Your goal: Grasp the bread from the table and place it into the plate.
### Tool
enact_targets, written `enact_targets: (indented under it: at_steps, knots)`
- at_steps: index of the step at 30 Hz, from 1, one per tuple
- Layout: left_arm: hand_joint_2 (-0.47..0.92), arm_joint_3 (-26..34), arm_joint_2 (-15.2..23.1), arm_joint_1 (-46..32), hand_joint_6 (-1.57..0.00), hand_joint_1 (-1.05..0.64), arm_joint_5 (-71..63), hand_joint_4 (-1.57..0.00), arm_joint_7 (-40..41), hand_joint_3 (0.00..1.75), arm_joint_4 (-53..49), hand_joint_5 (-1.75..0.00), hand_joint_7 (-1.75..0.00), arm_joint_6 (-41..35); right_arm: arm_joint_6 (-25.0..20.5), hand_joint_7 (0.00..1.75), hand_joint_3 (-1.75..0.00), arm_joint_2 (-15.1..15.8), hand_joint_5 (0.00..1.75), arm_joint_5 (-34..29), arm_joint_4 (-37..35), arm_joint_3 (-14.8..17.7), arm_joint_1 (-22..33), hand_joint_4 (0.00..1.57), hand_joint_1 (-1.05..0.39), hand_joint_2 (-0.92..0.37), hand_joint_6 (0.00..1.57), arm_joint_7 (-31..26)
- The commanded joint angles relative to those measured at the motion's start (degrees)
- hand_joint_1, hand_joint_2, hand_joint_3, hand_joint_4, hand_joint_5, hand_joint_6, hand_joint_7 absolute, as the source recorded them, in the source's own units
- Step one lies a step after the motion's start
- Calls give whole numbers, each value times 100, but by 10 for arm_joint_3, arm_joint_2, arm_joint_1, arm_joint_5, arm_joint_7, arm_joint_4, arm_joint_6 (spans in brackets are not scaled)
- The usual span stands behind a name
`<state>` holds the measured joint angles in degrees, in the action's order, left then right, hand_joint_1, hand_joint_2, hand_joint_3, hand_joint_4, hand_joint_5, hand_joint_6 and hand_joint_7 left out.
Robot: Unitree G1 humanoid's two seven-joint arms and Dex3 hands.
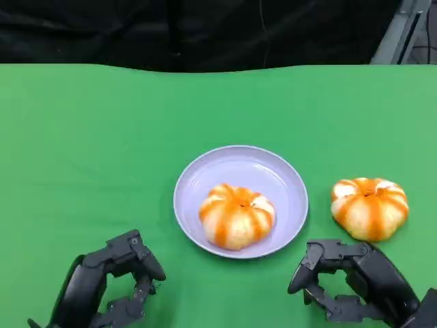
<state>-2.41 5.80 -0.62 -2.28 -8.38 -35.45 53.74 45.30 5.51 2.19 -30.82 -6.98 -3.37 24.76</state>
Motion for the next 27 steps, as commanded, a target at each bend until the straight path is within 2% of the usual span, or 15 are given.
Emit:
enact_targets:
  at_steps: [1, 27]
  knots:
    - [58, 5, 6, -4, -68, -9, 6, -70, -3, 106, 0, -169, -153, 1, 0, 114, -84, 9, 160, 6, 3, 6, 4, 75, -12, -70, 83, 0]
    - [60, 10, 10, 7, -72, -7, 5, -72, -6, 101, -14, -161, -145, 18, 8, 113, -80, 11, 159, 4, -7, 8, -6, 76, -12, -72, 84, -3]
